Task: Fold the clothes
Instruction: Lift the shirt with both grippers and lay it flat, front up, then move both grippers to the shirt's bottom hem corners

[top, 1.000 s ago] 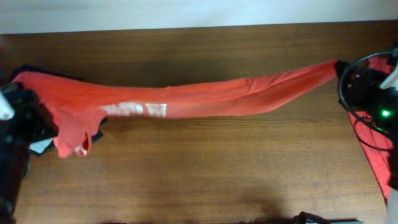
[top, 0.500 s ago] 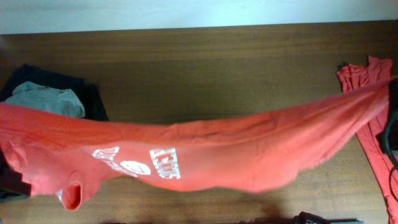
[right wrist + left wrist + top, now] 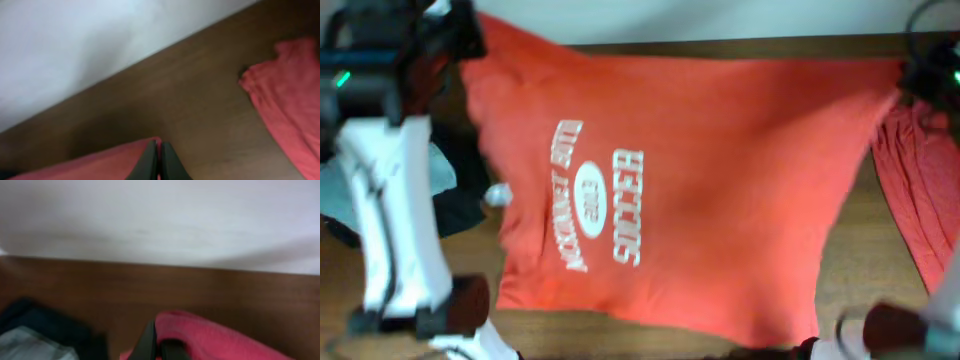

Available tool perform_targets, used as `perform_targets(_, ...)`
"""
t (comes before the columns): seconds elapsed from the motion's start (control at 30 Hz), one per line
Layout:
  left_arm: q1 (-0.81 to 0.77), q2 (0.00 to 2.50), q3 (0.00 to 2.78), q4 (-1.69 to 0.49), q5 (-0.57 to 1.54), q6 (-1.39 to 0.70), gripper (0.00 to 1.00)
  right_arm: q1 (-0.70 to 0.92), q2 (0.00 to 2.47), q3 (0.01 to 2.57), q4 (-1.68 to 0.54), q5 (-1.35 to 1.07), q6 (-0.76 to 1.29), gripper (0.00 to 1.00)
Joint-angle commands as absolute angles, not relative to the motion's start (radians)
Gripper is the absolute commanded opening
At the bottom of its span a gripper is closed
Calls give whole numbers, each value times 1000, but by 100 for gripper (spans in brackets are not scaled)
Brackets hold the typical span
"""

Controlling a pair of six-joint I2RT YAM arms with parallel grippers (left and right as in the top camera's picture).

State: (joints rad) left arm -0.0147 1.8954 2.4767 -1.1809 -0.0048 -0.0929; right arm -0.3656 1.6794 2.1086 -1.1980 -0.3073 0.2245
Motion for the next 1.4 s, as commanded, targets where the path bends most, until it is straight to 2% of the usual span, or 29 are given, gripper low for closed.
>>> perform_targets(0.0, -16, 2049, 2484, -1052, 46, -72, 0, -343, 1848, 2109, -1082, -361, 214, 4)
perform_targets(0.1, -24, 2172, 2484, -951, 46, -51, 2, -316, 1969, 2109, -982, -363, 214, 5)
perform_targets(0.13, -29, 2213, 2484, -920, 46, -51, 8, -306, 2009, 2109, -947, -363, 214, 10)
perform_targets(0.17, -34, 2266, 2484, -880, 46, -51, 25, -294, 2057, 2109, -903, -363, 213, 20)
perform_targets(0.2, -36, 2296, 2484, -852, 46, -51, 43, -289, 2079, 2109, -881, -363, 213, 38)
perform_targets(0.23, -37, 2339, 2484, -817, 46, -51, 68, -282, 2114, 2109, -850, -362, 213, 63)
perform_targets(0.27, -36, 2361, 2484, -797, 44, -51, 84, -281, 2136, 2109, -831, -363, 204, 71)
perform_targets(0.3, -36, 2377, 2484, -786, 33, -51, 97, -281, 2147, 2109, -825, -362, 197, 75)
perform_targets(0.4, -25, 2378, 2486, -796, -62, -51, 99, -287, 2144, 2109, -842, -361, 183, 80)
perform_targets(0.5, -8, 2336, 2497, -871, -90, -51, 99, -295, 2111, 2112, -925, -368, 182, 80)
perform_targets(0.67, 4, 2216, 2498, -1124, -91, -51, 99, -295, 2028, 2112, -1155, -375, 110, 80)
perform_targets(0.83, 2, 2096, 2498, -1377, -90, -52, 99, -295, 1925, 2112, -1280, -414, 56, 80)
perform_targets(1.0, 17, 1930, 2497, -1688, -94, -239, 99, -295, 1713, 2112, -1438, -411, 60, 83)
perform_targets(1.2, 16, 1820, 2334, -1688, -73, -296, 99, -287, 1655, 2111, -1635, -408, 59, 85)
perform_targets(1.37, 16, 1789, 1997, -1667, -72, -352, 99, -287, 1658, 2011, -1687, -366, 56, 85)
